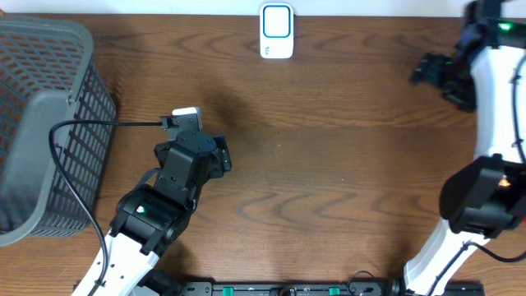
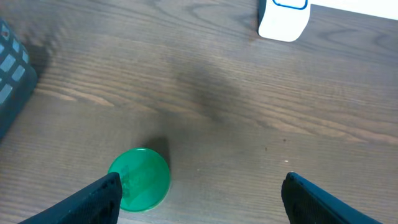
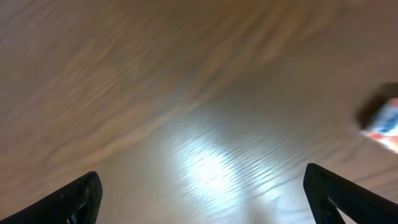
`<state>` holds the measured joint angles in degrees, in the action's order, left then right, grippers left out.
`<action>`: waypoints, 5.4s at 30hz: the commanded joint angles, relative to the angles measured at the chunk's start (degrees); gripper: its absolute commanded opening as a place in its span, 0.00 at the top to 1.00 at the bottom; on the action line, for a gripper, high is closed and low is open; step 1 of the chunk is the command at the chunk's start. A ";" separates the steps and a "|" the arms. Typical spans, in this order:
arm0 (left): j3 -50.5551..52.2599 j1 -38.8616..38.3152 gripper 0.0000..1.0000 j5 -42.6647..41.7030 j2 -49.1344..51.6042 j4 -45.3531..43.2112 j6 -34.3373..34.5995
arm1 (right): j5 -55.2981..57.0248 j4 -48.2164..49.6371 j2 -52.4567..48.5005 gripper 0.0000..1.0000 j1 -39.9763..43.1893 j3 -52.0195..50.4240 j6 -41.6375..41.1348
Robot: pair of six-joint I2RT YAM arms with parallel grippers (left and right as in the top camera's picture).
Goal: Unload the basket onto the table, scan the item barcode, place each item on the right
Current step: 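Move the left gripper down onto the green-lidded jar and grasp it, then slide the jar with the left gripper toward the table centre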
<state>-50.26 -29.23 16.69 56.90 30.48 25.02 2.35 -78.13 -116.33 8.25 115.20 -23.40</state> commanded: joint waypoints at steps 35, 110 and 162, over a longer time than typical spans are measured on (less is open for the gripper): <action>-2.12 14.93 0.02 -13.73 24.06 2.82 -17.79 | -5.62 -4.90 0.07 0.01 -15.08 -0.13 0.98; -2.19 -11.37 0.36 -9.18 36.46 -17.73 37.86 | -2.91 -11.50 0.09 0.01 -8.68 -0.15 0.98; -11.98 -14.58 0.11 -21.46 44.13 -17.73 25.83 | -3.28 -11.69 0.09 0.01 -8.68 -0.15 0.98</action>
<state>-60.16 -43.94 -2.90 101.16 12.75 51.20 -0.64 -89.78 -116.42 -0.51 115.11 -23.18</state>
